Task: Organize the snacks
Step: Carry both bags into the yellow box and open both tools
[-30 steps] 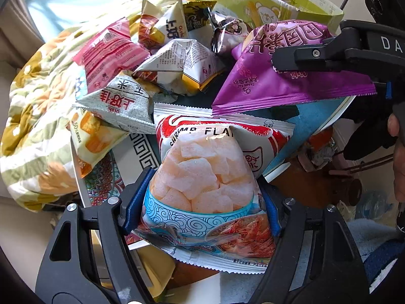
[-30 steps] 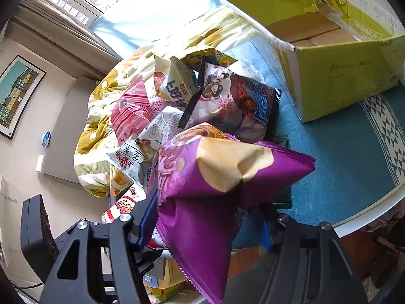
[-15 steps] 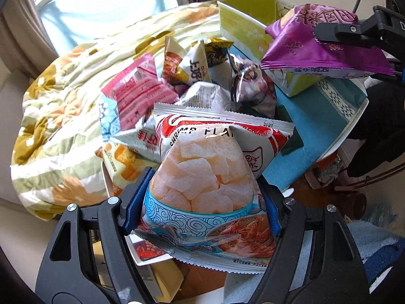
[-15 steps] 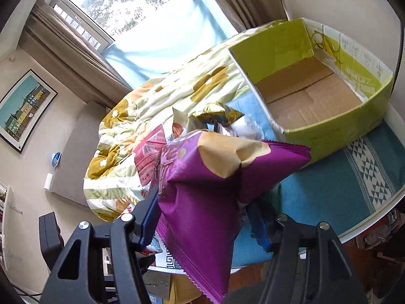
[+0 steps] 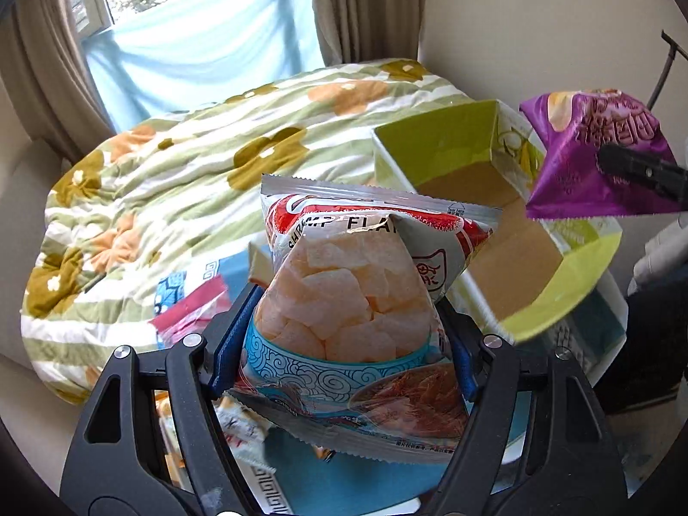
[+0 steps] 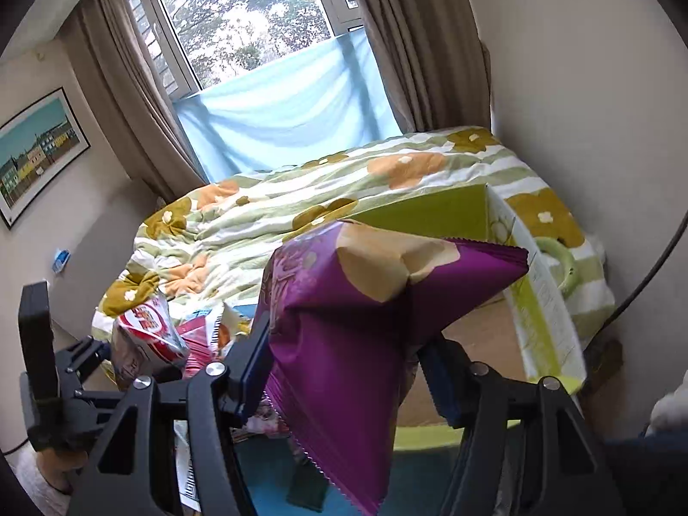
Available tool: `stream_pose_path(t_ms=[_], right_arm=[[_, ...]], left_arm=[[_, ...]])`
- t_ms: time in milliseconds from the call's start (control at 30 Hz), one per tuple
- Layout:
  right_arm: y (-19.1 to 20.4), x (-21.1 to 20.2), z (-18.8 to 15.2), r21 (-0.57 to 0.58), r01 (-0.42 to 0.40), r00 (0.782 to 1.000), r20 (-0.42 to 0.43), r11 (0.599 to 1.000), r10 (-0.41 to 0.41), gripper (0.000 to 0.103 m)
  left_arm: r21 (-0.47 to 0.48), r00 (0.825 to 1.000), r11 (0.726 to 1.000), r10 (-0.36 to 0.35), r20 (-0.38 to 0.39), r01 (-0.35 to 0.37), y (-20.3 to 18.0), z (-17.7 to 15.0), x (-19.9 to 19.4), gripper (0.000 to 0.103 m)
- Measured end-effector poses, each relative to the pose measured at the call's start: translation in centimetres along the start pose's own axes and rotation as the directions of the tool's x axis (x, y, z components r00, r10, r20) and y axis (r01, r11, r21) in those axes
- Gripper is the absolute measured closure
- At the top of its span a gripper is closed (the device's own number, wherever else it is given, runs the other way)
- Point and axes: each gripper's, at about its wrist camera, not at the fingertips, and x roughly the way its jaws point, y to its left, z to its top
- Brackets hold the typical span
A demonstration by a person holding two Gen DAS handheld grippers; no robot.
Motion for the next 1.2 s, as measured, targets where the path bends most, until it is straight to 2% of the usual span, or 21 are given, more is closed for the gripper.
stream_pose_path(t_ms=[233,400,533,567,600,667,733,933,1067,1200], right_arm=[[-7.1,3.5,4.7,-0.080,-0.001,0.999,-0.053,0.997,-0.003,0.044],[-11.0,6.2,6.5,-0.111,-0.016,0.995,-0.095,0.994,0.005,0.044],[-12.5,8.3,6.7,-0.140,-0.021,0.990,-0.142,0.990,0.001,0.044],[-12.8,8.7,6.7,-0.146,-0.022,0.989,-0.150,0.989,0.000,0.044],[-13.0,9.1,6.6,-0.149,-0.024,0.987,-0.158,0.988,0.000,0.044],[-13.5,9.6,6.5,-0.150,-0.026,0.985,-0.171,0.988,0.000,0.044],[-13.9,9.9,6.4,-0.147,-0.027,0.984,-0.178,0.989,0.000,0.044],[-14.4,10.0,6.3,-0.148,-0.008,0.980,-0.200,0.989,-0.022,0.044],[-14.1,10.8,6.6,-0.163,-0.005,0.976,-0.214,0.987,-0.031,0.044],[-13.6,12.3,7.4,-0.139,-0.030,0.975,-0.223,0.990,-0.002,0.042]], left_arm=[[-0.063,1.000,0.998,0.005,-0.017,-0.006,-5.9,7.9,5.8,0.031],[-0.078,0.997,0.997,0.009,-0.070,-0.014,-8.8,11.3,10.8,0.031],[-0.084,0.994,0.996,0.001,-0.113,-0.011,-10.3,12.7,13.8,0.029],[-0.083,0.993,0.996,0.004,-0.116,-0.014,-10.5,12.8,14.3,0.026],[-0.082,0.992,0.996,0.009,-0.124,-0.019,-10.6,12.7,14.6,0.015],[-0.089,0.992,0.996,0.002,-0.126,-0.013,-10.8,12.7,15.1,0.002],[-0.090,0.992,0.996,-0.011,-0.126,-0.001,-10.8,12.5,15.1,0.001],[-0.099,0.987,0.993,0.042,-0.157,-0.058,-9.8,10.5,14.0,0.001],[-0.133,0.987,0.990,0.024,-0.156,-0.045,-8.7,9.5,12.9,0.001],[-0.148,0.987,0.988,0.013,-0.159,-0.037,-7.8,8.9,12.3,0.001]])
